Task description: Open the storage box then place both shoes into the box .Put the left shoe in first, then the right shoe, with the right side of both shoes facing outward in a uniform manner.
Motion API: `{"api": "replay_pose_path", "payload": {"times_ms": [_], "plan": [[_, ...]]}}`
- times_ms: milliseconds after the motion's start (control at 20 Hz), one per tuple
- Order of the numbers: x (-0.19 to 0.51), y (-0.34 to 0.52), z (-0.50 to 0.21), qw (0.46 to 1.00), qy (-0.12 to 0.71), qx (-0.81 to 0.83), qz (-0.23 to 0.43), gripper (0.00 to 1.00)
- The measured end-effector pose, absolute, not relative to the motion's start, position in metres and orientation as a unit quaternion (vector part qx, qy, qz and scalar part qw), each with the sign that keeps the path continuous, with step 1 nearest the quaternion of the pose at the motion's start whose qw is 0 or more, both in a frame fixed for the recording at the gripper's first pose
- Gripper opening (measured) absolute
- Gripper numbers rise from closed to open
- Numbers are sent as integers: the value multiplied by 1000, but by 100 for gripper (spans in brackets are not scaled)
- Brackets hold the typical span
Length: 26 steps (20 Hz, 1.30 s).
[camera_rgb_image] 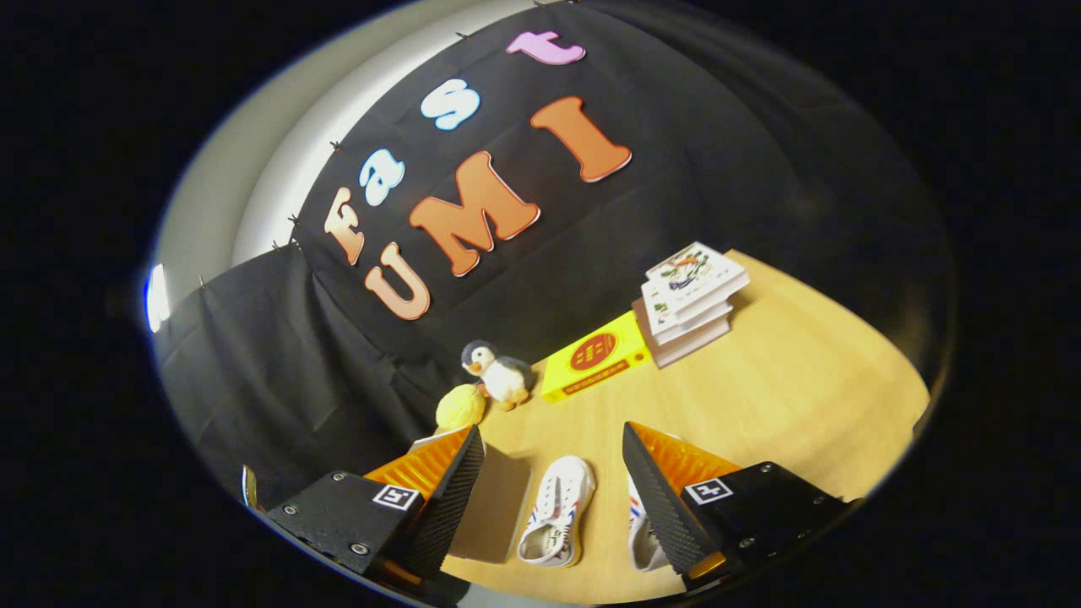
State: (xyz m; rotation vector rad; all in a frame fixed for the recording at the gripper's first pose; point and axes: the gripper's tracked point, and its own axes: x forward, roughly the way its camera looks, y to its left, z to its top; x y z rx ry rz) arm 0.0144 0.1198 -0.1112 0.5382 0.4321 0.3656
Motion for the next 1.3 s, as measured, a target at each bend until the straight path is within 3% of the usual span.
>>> {"api": "replay_pose_path", "payload": {"times_ms": [750,1300], "plan": [[-20,299,-203,730,415,400,368,98],[-28,348,-207,649,462,427,429,97]]}}
